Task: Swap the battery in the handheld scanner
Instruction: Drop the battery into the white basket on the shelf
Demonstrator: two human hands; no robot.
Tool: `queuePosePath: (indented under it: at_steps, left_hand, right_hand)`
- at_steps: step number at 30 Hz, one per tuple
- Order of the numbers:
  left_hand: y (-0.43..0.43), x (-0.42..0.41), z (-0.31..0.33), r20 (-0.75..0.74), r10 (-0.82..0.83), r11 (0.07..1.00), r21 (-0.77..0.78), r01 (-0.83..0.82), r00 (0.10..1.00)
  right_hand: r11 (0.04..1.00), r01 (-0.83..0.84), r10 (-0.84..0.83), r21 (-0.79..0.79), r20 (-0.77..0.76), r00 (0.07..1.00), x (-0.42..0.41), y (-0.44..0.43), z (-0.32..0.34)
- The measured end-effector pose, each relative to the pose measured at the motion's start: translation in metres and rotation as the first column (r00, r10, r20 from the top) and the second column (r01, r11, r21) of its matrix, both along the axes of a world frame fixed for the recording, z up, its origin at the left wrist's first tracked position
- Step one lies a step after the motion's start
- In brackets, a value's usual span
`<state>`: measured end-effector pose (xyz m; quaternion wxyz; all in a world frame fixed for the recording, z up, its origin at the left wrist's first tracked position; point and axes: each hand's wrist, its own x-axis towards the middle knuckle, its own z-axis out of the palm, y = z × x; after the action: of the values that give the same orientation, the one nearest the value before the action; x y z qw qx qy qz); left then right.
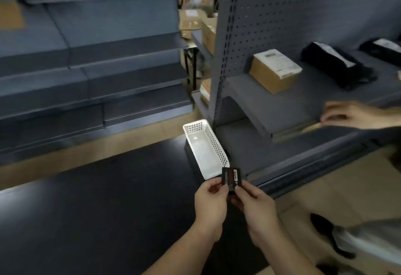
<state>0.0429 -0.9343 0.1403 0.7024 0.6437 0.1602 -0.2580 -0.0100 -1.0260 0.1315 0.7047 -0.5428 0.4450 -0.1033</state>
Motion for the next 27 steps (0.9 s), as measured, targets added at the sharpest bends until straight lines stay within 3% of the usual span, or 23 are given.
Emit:
queuePosePath:
  at_steps: [10,21,27]
  left_hand:
    - [-0.037,0.018,-0.016,-0.057,0.220,0.971,0.107,-0.213,0.974]
    - [-0.067,0.071,-0.080,-0.087,0.286,0.930,0.266,-0.255,0.954]
    - [-0.078,0.101,-0.110,-0.100,0.305,0.896,0.368,-0.250,0.947]
  right_hand:
    - [0.956,-0.290,0.292,0.050,-0.025,0.956,0.048,-0.047,-0.043]
    - [0.950,-0.310,0.314,0.047,-0.172,0.934,0.110,-0.067,-0.095]
    - [0.913,-0.406,0.399,0.038,-0.286,0.871,0.152,-0.071,-0.118]
